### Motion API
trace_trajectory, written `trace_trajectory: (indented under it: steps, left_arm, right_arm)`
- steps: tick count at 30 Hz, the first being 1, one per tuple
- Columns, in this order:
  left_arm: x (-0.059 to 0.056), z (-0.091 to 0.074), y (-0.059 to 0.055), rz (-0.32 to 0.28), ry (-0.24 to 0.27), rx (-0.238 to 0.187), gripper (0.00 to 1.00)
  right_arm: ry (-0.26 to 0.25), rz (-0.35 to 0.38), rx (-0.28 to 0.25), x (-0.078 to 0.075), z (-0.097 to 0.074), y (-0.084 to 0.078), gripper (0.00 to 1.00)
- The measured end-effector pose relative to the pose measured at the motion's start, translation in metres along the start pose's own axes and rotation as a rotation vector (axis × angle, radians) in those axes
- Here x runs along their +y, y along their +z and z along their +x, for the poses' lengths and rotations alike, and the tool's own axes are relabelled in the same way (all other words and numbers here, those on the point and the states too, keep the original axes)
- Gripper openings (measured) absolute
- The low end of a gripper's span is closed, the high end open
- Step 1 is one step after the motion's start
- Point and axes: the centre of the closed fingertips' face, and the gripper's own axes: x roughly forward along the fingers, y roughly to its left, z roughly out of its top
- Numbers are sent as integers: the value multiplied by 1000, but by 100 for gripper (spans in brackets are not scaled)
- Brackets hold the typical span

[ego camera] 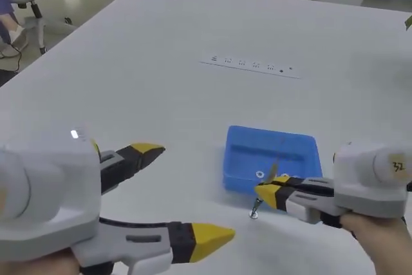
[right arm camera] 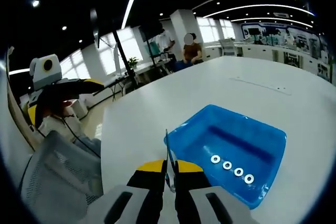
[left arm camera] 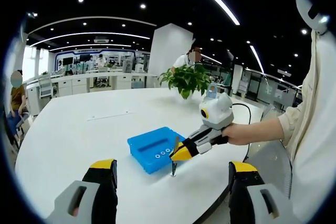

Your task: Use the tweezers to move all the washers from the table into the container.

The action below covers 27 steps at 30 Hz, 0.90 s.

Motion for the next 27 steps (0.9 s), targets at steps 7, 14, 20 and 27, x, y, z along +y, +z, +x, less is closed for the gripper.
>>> trace_trajectory:
  steps: [7, 14, 20, 27]
  left_arm:
    - [-2, 1, 1, 2, -5, -2, 89]
    - [-3, 3, 1, 5, -13, 1, 89]
    - [-5, 5, 3, 9, -21, -3, 89]
    - [-6, 3, 4, 13, -20, -5, 89]
  right_arm:
    - [1, -35, 24, 4, 2, -3, 3]
    - [4, -161, 49, 14, 2, -6, 2]
    - [2, -218, 54, 17, 2, -8, 2]
    - [4, -136, -11, 17, -6, 7, 2]
